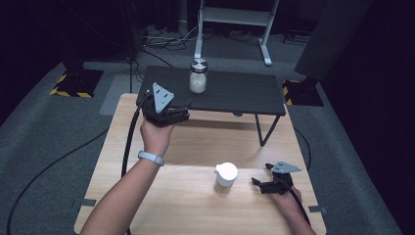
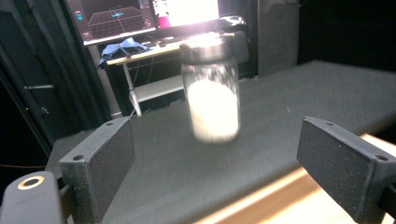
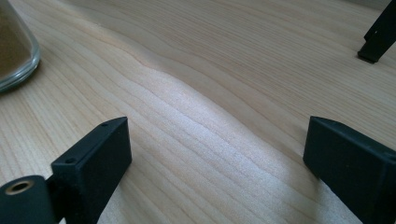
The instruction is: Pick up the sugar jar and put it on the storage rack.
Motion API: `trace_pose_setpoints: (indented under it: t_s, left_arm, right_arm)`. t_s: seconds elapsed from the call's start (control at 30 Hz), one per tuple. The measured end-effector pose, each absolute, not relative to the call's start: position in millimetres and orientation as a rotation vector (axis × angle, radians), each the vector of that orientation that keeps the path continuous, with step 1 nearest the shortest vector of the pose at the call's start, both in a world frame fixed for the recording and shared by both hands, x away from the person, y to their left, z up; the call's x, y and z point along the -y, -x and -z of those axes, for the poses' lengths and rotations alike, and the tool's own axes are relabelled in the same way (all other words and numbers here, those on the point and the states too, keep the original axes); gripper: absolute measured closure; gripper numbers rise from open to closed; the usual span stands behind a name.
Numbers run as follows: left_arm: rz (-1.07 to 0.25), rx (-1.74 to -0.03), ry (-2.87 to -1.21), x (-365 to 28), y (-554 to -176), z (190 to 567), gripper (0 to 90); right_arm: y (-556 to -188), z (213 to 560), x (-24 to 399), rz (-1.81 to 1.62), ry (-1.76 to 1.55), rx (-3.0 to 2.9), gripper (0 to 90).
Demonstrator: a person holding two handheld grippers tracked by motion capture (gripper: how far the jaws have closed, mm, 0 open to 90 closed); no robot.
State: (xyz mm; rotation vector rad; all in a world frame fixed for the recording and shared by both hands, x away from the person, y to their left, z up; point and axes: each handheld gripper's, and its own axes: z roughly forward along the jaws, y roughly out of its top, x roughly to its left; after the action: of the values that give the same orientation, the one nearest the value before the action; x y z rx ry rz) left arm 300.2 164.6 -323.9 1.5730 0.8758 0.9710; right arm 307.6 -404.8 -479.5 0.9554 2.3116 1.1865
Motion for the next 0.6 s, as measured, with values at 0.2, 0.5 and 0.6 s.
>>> trace_pose_setpoints:
  t_s: [0.2, 0.5, 0.6]
  left_arm:
    - [-0.932, -0.890, -1.606, -170, -282, 352, 11.1]
    - [-0.912, -0.921, -1.678, -169, -269, 413, 11.0]
    - [-0.886, -0.947, -1.697, -170, -266, 432, 11.0]
  right_arm:
    - [-307, 480, 405, -1.186, -0.956, -2.311, 7.2]
    - [-306, 480, 405, -1.188, -0.953, -2.309, 7.2]
    - [-307, 480, 405, -1.188, -0.952, -2.310, 7.2]
